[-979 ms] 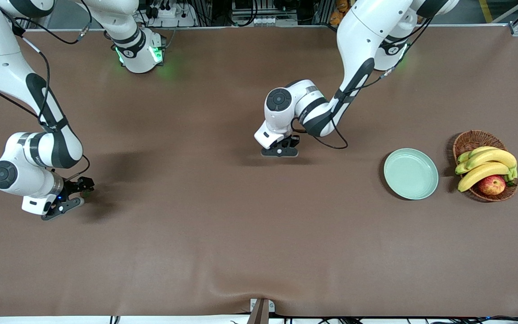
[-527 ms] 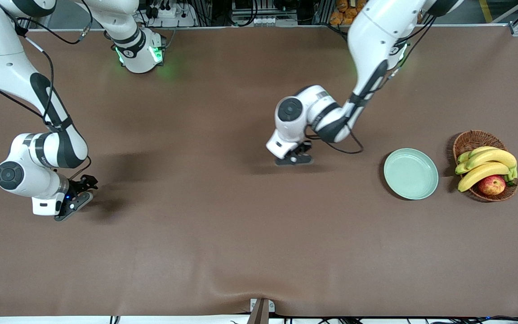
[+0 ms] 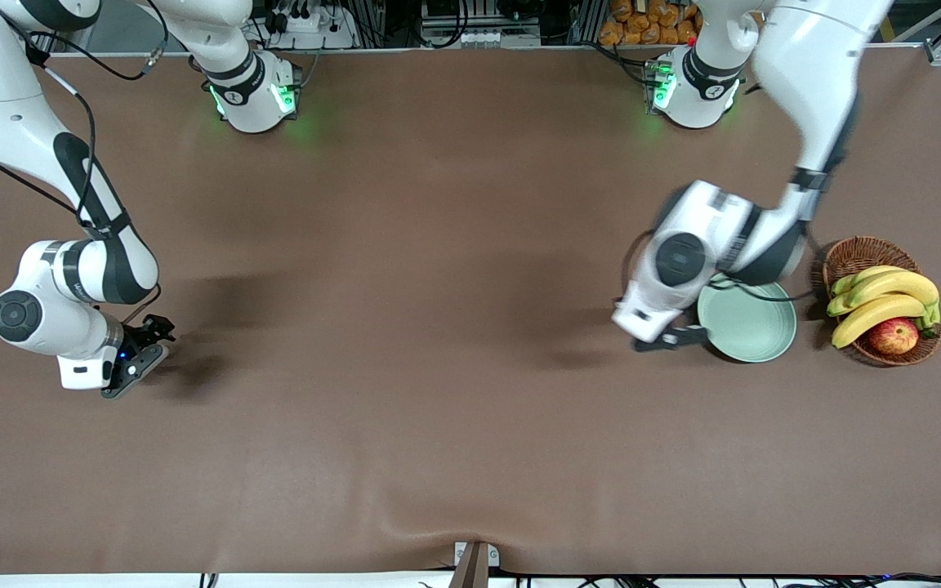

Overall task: Collect all strawberries into plate
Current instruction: 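Place the strawberry on the green plate with the left gripper, then set the second strawberry mid-table with the right gripper while the left gripper returns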

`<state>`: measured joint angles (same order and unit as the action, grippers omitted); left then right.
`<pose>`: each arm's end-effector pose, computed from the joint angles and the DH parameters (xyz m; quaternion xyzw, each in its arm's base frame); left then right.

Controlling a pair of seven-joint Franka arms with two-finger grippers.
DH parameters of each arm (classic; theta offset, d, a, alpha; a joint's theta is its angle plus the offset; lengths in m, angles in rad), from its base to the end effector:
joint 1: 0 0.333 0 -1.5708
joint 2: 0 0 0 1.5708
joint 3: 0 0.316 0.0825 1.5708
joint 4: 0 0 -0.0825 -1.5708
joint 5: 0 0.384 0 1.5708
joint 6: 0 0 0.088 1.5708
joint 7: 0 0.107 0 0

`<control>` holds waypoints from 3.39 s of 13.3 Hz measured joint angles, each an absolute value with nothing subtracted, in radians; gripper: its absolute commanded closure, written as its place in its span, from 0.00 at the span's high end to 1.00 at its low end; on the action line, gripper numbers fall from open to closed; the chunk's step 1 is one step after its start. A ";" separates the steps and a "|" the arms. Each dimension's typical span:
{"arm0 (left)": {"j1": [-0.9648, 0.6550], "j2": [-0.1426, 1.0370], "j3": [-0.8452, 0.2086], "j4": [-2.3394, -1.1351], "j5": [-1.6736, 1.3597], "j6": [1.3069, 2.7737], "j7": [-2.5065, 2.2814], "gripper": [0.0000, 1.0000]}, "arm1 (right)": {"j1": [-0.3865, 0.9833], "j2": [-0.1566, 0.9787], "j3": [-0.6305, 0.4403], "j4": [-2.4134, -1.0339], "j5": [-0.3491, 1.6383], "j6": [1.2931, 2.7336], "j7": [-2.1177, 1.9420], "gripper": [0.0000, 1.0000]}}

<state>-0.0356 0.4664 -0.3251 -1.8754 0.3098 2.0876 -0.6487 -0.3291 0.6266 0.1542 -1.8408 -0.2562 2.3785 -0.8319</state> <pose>0.5791 -0.1926 0.2573 -0.9909 -0.0596 0.0703 0.0978 0.6247 -0.1179 0.1819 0.9150 0.3999 -0.0517 0.0162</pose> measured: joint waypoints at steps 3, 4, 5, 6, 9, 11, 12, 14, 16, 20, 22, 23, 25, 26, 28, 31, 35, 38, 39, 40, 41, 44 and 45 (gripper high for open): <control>0.088 0.466 -0.325 -1.890 0.310 2.068 -0.534 0.00 | -0.332 0.627 0.151 -1.850 -0.256 2.379 -0.832 0.92; 0.121 0.466 -0.325 -1.897 0.310 2.067 -0.506 0.00 | -0.334 0.627 0.150 -1.851 -0.256 2.379 -0.833 0.57; 0.147 0.467 -0.325 -1.903 0.310 2.066 -0.489 0.00 | -0.335 0.627 0.149 -1.852 -0.256 2.379 -0.833 0.39; 0.165 0.467 -0.325 -1.910 0.310 2.066 -0.483 0.00 | -0.335 0.627 0.149 -1.853 -0.256 2.379 -0.833 0.27; 0.180 0.467 -0.326 -1.937 0.319 2.066 -0.476 0.07 | -0.335 0.627 0.149 -1.854 -0.256 2.379 -0.833 0.02; 0.196 0.471 -0.326 -1.953 0.357 2.068 -0.476 0.24 | -0.335 0.627 0.149 -1.854 -0.256 2.378 -0.833 0.00; 0.207 0.476 -0.326 -1.958 0.374 2.073 -0.476 0.45 | -0.335 0.627 0.149 -1.854 -0.256 2.378 -0.833 0.00; 0.225 0.482 -0.325 -1.960 0.383 2.083 -0.476 1.00 | -0.335 0.626 0.149 -1.854 -0.256 2.378 -0.833 0.00; 0.238 0.480 -0.326 -1.955 0.386 2.089 -0.476 1.00 | -0.335 0.625 0.152 -1.853 -0.256 2.369 -0.833 0.00; 0.264 0.454 -0.332 -1.919 0.387 2.090 -0.476 1.00 | -0.332 0.609 0.202 -1.832 -0.255 2.343 -0.793 0.00; 0.265 0.418 -0.351 -1.893 0.387 2.086 -0.476 1.00 | -0.313 0.606 0.241 -1.810 -0.251 2.330 -0.735 0.00; 0.264 0.397 -0.363 -1.880 0.387 2.069 -0.476 1.00 | -0.292 0.606 0.254 -1.798 -0.239 2.330 -0.699 0.00; 0.265 0.366 -0.389 -1.843 0.387 2.001 -0.476 1.00 | -0.224 0.606 0.264 -1.773 -0.181 2.325 -0.624 0.00; 0.265 0.357 -0.405 -1.818 0.387 1.959 -0.476 1.00 | -0.185 0.606 0.265 -1.767 -0.156 2.321 -0.575 0.00; 0.265 0.350 -0.435 -1.759 0.361 1.876 -0.477 1.00 | -0.105 0.612 0.266 -1.766 -0.136 2.319 -0.440 0.00; 0.265 0.348 -0.456 -1.670 0.279 1.778 -0.478 1.00 | 0.011 0.631 0.267 -1.746 -0.119 2.322 -0.201 0.00; 0.264 0.347 -0.504 -1.569 0.194 1.700 -0.484 1.00 | 0.175 0.674 0.268 -1.660 0.005 2.323 0.069 0.00; 0.264 0.348 -0.521 -1.551 0.148 1.684 -0.487 1.00 | 0.288 0.720 0.268 -1.598 0.064 2.328 0.234 0.00; 0.263 0.348 -0.526 -1.551 0.143 1.677 -0.488 1.00 | 0.329 0.735 0.268 -1.576 0.066 2.343 0.297 0.00; 0.263 0.349 -0.531 -1.552 0.143 1.665 -0.488 1.00 | 0.366 0.752 0.268 -1.557 0.068 2.373 0.356 0.00; 0.262 0.350 -0.533 -1.552 0.143 1.660 -0.488 1.00 | 0.401 0.771 0.268 -1.540 0.069 2.421 0.406 0.00; 0.262 0.354 -0.554 -1.553 0.142 1.656 -0.488 1.00 | 0.480 0.854 0.267 -1.476 0.071 2.539 0.506 0.00; 0.261 0.355 -0.564 -1.553 0.142 1.656 -0.488 1.00 | 0.501 0.881 0.266 -1.444 0.071 2.555 0.527 0.00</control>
